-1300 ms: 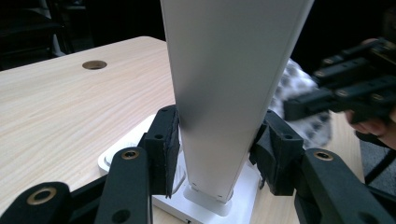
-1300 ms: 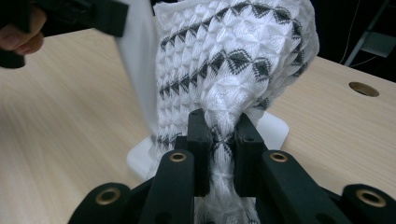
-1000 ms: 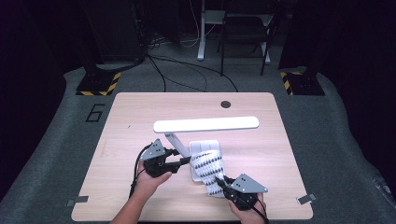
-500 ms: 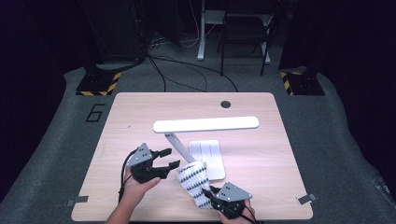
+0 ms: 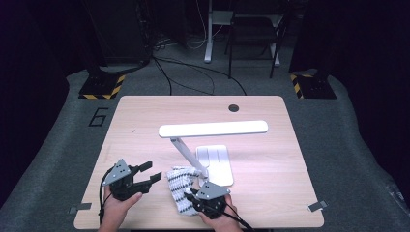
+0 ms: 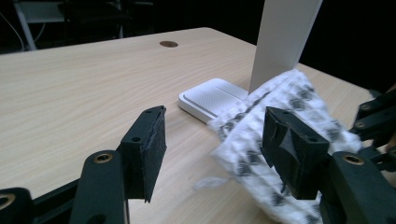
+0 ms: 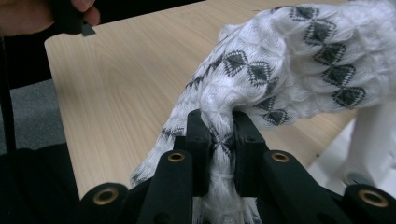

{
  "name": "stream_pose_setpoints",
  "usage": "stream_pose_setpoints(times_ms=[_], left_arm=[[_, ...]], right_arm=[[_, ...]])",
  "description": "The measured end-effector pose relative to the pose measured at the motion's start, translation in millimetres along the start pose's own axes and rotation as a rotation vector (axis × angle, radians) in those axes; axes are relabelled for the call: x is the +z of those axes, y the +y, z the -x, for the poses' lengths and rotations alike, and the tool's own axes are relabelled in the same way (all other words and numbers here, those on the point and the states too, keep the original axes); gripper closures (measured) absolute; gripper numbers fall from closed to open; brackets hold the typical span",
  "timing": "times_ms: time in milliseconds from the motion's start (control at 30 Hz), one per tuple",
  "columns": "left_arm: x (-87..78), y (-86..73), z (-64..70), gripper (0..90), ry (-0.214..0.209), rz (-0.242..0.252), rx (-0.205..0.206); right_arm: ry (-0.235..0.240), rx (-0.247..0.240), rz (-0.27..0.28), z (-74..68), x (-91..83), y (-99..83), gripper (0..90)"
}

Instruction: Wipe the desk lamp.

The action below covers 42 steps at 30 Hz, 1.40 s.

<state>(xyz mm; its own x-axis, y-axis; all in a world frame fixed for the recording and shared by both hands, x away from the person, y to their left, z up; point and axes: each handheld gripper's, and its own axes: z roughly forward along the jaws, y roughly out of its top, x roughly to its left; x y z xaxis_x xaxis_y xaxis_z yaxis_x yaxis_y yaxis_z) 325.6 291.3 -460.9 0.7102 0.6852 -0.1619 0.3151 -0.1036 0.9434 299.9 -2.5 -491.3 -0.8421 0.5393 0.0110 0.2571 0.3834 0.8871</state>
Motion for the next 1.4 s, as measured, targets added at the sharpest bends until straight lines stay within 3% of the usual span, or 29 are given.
stream_pose_setpoints(times_ms=[67, 167, 333, 367, 433, 600, 667, 833, 900, 1033, 1233, 1400], left_arm=[[-2.3, -0.6, 0.8, 40.1, -0.014, 0.003, -0.023], [-5.0, -0.4, 1.9, 40.1, -0.028, 0.008, -0.010], [-8.4, -3.3, 1.0, 39.5, 0.003, 0.009, 0.002], [-8.2, -4.1, 0.3, 39.4, 0.002, 0.008, 0.000], [-7.0, -6.1, -0.1, 38.9, 0.012, 0.011, -0.002], [-1.3, -9.4, 2.3, 38.9, -0.009, 0.006, 0.010], [2.6, -10.7, 4.5, 39.0, -0.006, -0.008, 0.017], [12.4, -13.2, 9.4, 39.0, -0.030, -0.056, 0.033], [15.5, -13.6, 11.1, 38.9, -0.047, -0.070, 0.035], [22.6, -15.5, 17.2, 38.3, -0.062, -0.090, 0.049], [32.8, -17.4, 23.7, 37.6, -0.078, -0.091, 0.021], [47.2, -22.7, 30.7, 32.5, -0.099, -0.154, 0.041]], right_arm=[[0.009, 0.013, 0.007, 0.7, 6.1, 3.9, 79.2], [0.009, 0.036, 0.020, -0.6, 13.5, 10.6, 79.2], [0.009, 0.042, 0.016, -2.0, 23.7, 13.5, 78.0], [0.003, 0.026, -0.015, 0.5, 27.9, 11.0, 76.8], [-0.004, 0.044, -0.038, 3.6, 32.7, 7.5, 74.2], [-0.039, 0.065, -0.067, 10.6, 36.2, 1.4, 63.2], [-0.051, 0.094, -0.069, 10.5, 36.0, 0.4, 58.5], [-0.082, 0.075, -0.039, 10.5, 26.9, 1.6, 45.7], [-0.093, 0.037, -0.025, 11.2, 21.8, 2.8, 42.6], [-0.107, 0.037, 0.016, 9.2, 7.5, 5.7, 42.3], [-0.086, 0.031, 0.064, 8.8, -21.7, 7.1, 43.8], [-0.108, -0.009, 0.089, 13.2, -42.6, 3.8, 44.0]])
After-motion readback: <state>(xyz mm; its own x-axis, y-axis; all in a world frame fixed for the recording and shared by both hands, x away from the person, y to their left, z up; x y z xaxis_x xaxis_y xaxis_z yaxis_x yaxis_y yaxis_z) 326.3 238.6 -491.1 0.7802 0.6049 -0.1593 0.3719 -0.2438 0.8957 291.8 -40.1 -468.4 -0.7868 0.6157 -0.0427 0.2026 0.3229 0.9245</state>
